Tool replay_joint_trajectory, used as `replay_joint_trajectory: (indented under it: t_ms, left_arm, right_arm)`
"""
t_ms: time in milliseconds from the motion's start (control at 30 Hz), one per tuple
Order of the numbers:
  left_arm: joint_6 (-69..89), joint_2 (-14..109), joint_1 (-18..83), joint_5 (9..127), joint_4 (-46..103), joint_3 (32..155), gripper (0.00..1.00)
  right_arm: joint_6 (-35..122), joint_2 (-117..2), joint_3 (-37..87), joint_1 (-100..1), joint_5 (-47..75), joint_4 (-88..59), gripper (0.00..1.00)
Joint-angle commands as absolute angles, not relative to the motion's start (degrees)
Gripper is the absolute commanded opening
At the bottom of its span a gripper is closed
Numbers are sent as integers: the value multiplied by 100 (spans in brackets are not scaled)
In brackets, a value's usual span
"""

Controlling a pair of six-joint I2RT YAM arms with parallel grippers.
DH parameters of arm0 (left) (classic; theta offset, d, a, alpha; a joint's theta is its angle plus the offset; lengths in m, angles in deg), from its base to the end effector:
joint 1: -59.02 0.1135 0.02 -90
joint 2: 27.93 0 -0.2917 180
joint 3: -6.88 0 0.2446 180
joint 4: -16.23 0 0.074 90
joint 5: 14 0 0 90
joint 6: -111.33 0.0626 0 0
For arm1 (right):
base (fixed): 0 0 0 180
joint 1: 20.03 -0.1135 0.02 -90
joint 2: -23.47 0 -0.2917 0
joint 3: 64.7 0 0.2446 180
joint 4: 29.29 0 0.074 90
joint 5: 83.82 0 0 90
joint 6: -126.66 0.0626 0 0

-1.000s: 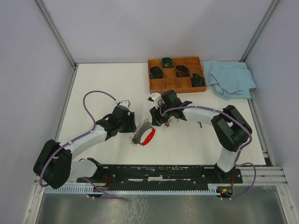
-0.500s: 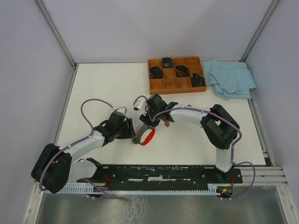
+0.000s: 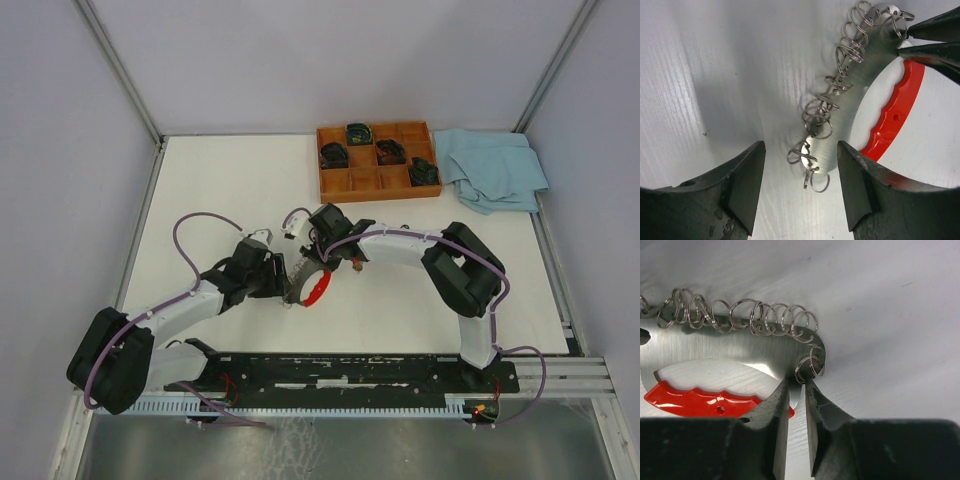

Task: Put the keys on the keyring

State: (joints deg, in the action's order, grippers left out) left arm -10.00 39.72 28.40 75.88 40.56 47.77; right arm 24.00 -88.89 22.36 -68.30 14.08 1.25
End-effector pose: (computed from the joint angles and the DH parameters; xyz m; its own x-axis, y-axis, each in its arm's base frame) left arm 0.1835 -0.1087 0.1669 -0.8374 -0.1086 -0.5357 0.0879 0.9406 -0.3280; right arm 0.2788 0.3255 0.1662 -0.3641 -0.7344 -0.5728 -0.8921 0.4517 -0.0121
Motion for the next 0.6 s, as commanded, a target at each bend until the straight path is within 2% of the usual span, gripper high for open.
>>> replay_joint_trajectory:
  t_ms: [0,133,200,567]
  left_arm:
    - [-1154,3895,2863,7547,3861,4778,67]
    - [-1141,3826,2857,7568,3986,4844,67]
    - [-1115,3772,2860,7595,4110,4905,67]
    - [-1198,3475,2860,7436,4745,5314,71]
  right_arm:
    - [2329,-8900,2422,-6849,1264,25,20]
    - [2450,-8780,2435,-6846,1367,166,5]
    - [2647,-8728,2406,-6847,1365,274,1]
    - [4220,-8086,1545,-6898,1484,570,1]
